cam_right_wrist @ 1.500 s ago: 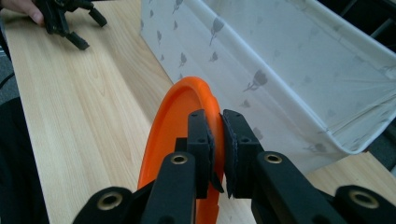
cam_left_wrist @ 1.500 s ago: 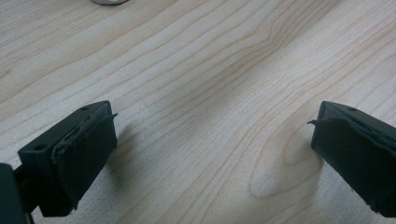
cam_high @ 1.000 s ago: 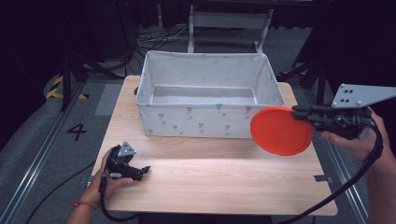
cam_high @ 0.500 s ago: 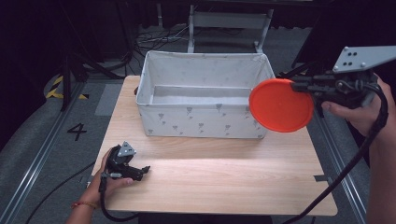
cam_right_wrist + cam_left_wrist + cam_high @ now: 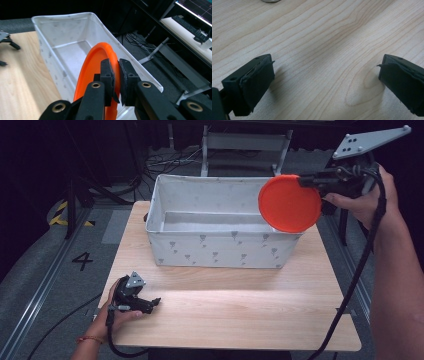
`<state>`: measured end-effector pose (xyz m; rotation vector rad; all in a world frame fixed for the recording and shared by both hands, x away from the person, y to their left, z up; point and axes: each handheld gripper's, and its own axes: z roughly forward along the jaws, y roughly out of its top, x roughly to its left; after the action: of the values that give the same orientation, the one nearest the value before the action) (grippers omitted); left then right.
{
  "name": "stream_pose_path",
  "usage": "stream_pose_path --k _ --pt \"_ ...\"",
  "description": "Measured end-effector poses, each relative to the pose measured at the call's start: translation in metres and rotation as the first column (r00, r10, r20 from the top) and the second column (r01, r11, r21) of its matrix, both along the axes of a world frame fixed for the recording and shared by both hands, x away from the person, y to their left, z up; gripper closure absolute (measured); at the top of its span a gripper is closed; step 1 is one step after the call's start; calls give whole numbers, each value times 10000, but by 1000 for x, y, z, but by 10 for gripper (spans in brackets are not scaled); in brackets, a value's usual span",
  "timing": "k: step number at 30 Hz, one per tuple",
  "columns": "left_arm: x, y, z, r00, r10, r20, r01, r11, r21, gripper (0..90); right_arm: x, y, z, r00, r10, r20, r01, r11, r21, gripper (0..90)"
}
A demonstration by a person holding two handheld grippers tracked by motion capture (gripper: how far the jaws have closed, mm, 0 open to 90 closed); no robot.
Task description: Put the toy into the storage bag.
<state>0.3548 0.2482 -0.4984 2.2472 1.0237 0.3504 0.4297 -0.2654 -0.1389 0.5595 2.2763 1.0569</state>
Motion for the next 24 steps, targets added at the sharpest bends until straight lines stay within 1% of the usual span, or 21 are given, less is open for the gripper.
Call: stream_pose_path --k 4,7,9,11,13,16,18,19,21,22,24 --pt "0 0 0 10000 3 -3 -3 10000 -2 5 23 4 -9 10000 27 -11 -27 9998 -220 825" --pt "0 0 0 10000 5 -5 -5 10000 -5 5 38 5 -18 9998 87 -152 -88 9999 -69 825" --pt "0 0 0 10000 2 -5 -2 10000 -1 5 50 5 -27 9997 112 -240 -111 9999 25 825" --pt "0 0 0 10000 -9 -10 9 10000 3 5 59 8 -36 9993 217 -290 -218 9998 -35 825" --pt "0 0 0 10000 -9 -8 9 10000 7 5 68 12 -45 9984 299 -473 -302 9995 -69 825" --pt "0 0 0 10000 -14 2 14 10000 3 5 78 18 -56 9965 424 -725 -454 9982 -404 825" --pt "0 0 0 10000 -20 -11 20 10000 16 5 81 21 -63 9957 496 -783 -549 9963 -664 825" --pt "0 0 0 10000 -20 -11 20 10000 16 5 81 21 -63 9957 496 -783 -549 9963 -664 825" --pt "0 0 0 10000 -26 5 26 10000 -5 5 84 22 -72 9935 633 -945 -708 9944 -785 825" --pt "1 0 0 10000 -47 12 47 10000 -5 5 85 23 -77 9921 723 -1023 -815 9927 -889 825" --pt "0 0 0 10000 -43 10 43 10000 -6 5 88 25 -86 9889 848 -1220 -1001 9871 -1251 825"
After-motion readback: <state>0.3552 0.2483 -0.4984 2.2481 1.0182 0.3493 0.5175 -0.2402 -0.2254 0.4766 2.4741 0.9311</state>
